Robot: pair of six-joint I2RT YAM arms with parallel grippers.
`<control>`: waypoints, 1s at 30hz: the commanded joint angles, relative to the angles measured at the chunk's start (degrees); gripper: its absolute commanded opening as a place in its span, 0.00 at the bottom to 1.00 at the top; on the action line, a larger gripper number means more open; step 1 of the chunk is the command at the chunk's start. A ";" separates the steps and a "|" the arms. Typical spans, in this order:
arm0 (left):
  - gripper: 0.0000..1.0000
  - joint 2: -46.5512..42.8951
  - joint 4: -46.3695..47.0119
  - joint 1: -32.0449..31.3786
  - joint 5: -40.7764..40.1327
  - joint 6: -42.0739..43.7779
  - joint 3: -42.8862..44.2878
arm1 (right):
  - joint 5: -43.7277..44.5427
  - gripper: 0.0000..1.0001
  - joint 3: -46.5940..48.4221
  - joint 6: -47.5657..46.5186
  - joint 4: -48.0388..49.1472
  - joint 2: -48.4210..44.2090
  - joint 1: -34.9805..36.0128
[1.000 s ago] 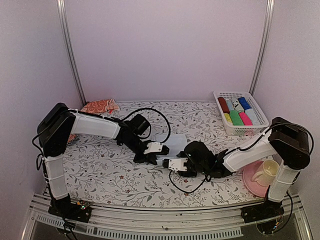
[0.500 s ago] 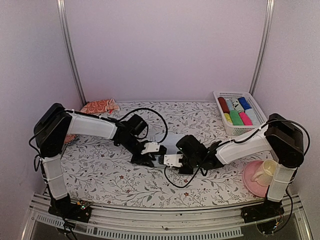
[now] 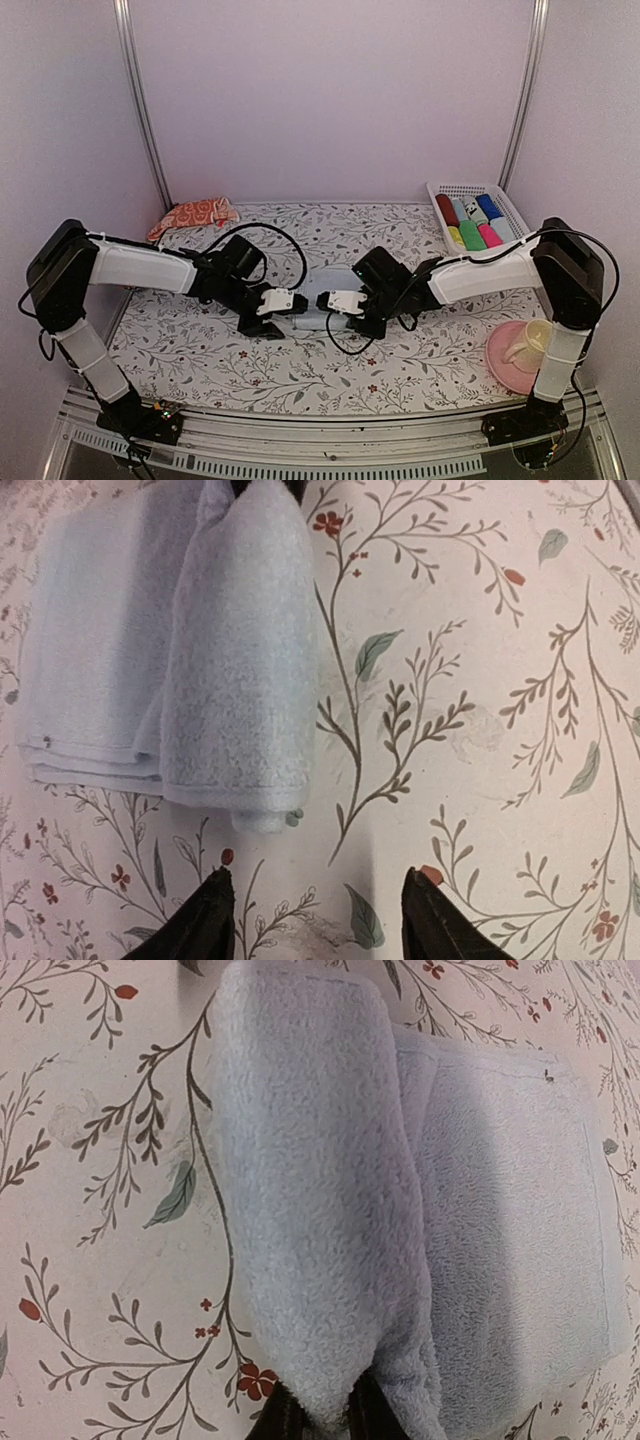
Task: Roll the towels
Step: Roll the towel at the center of the board.
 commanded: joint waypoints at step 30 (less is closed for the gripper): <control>0.54 -4.55 49.77 -10.52 -11.90 15.93 -23.13 | -33.45 0.14 20.08 6.59 -29.38 15.69 -12.44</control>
